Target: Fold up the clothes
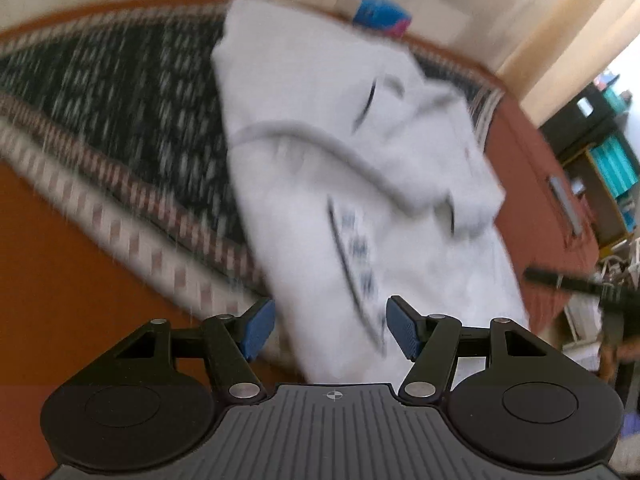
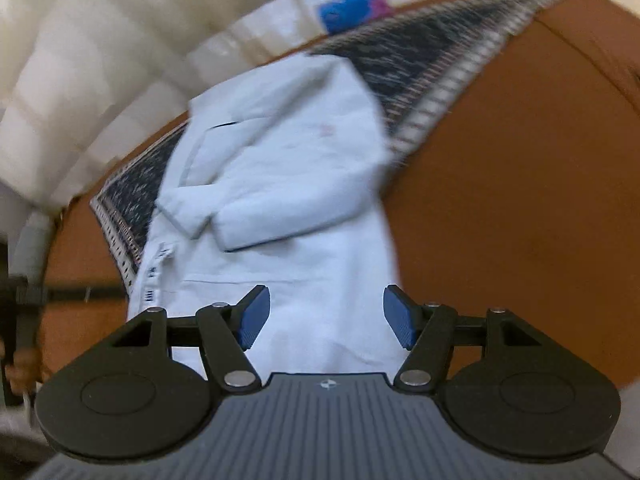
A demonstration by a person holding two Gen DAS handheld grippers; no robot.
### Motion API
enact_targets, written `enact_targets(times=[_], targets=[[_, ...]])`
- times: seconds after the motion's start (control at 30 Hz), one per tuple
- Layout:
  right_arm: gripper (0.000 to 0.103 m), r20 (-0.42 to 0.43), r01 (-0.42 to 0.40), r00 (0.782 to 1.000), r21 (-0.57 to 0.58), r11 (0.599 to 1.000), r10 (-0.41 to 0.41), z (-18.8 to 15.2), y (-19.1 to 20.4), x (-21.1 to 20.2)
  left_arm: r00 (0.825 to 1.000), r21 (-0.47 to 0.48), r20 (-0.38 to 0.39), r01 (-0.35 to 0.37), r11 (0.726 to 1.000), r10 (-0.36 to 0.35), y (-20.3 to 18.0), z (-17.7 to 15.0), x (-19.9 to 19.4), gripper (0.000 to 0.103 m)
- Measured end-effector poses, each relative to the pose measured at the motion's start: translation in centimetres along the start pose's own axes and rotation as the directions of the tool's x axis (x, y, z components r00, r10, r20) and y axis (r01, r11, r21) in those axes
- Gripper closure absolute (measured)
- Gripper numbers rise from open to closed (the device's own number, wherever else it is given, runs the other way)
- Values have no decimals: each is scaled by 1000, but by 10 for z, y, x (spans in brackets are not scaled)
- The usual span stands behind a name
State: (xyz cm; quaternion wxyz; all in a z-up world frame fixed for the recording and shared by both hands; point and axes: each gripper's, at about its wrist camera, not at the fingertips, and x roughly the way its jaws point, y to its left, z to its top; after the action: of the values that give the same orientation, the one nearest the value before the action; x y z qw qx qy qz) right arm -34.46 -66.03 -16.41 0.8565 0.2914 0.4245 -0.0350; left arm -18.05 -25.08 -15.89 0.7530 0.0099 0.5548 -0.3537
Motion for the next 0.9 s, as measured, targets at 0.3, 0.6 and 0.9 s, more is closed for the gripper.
enact_targets(times=[0.3, 0.6, 0.9], targets=[[33, -196, -187, 956, 175, 967, 220, -16, -41, 19, 991, -166, -29, 120, 979, -127, 10, -33, 17, 27], [34, -148, -190, 959, 289, 938, 240, -35, -51, 11, 976, -182, -58, 197, 963, -210, 15, -45, 29, 25], [33, -73, -225, 959, 386, 895, 273, -44, -45, 11, 957, -210, -24, 278, 937, -289, 28, -46, 21, 33]])
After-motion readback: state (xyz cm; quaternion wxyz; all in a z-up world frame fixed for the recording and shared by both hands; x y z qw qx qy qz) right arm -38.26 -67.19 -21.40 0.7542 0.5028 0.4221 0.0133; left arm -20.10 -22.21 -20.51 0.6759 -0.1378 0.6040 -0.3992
